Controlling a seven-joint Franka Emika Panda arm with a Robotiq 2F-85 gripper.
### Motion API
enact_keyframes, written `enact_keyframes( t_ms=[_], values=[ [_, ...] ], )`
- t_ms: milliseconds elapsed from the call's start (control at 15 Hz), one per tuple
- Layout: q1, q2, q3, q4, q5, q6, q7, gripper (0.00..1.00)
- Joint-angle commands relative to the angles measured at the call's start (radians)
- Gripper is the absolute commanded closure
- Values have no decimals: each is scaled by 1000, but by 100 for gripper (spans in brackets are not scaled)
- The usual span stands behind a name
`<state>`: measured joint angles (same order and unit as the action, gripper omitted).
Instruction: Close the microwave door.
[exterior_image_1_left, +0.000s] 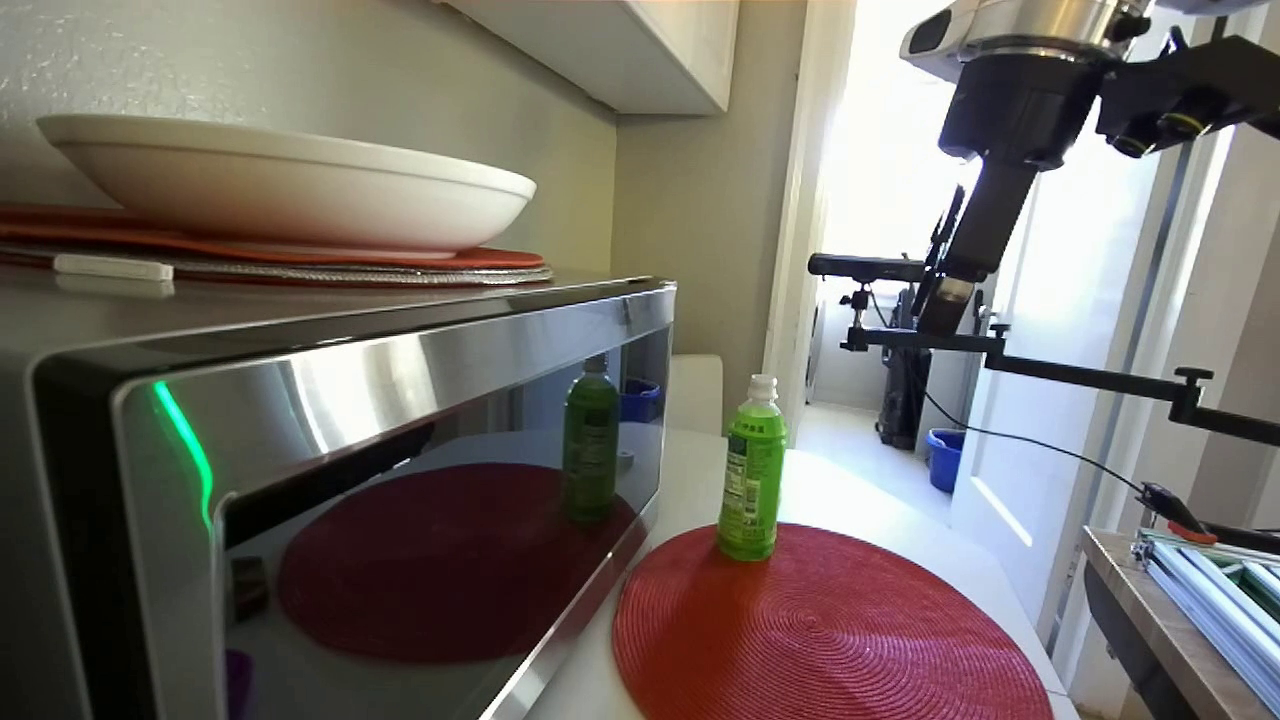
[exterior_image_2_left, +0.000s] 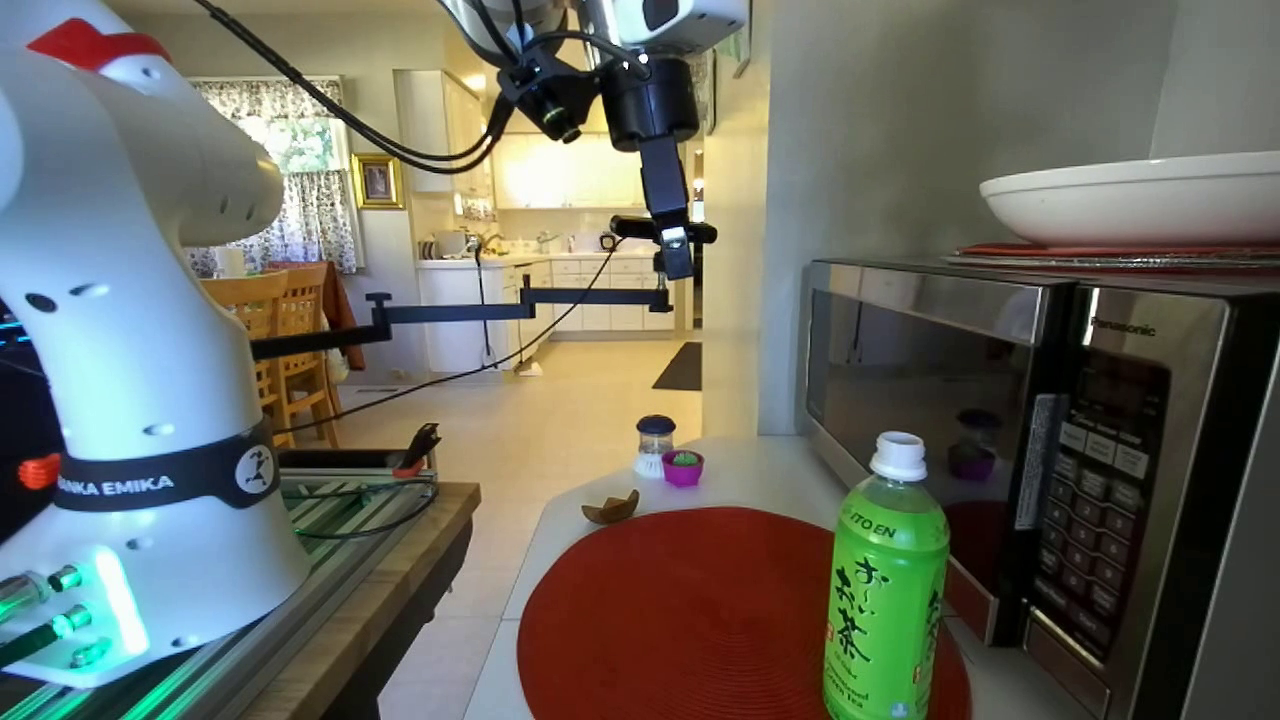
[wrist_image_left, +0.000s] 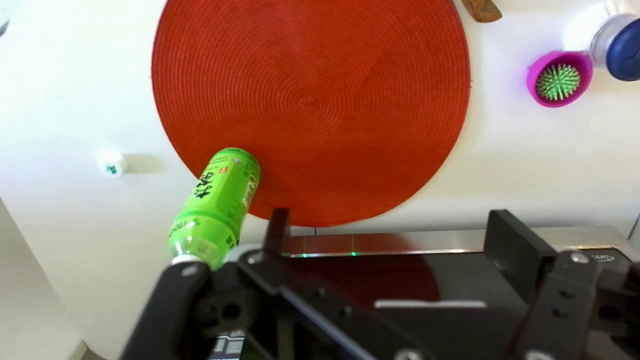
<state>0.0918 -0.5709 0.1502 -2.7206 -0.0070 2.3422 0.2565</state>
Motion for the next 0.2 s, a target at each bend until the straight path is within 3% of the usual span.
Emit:
enact_keyframes(
  t_ms=[0, 133],
  values=[
    [-7, -1, 6, 2, 5, -3, -5, 0],
    [-7, -1, 6, 2, 5, -3, -5, 0]
  ],
)
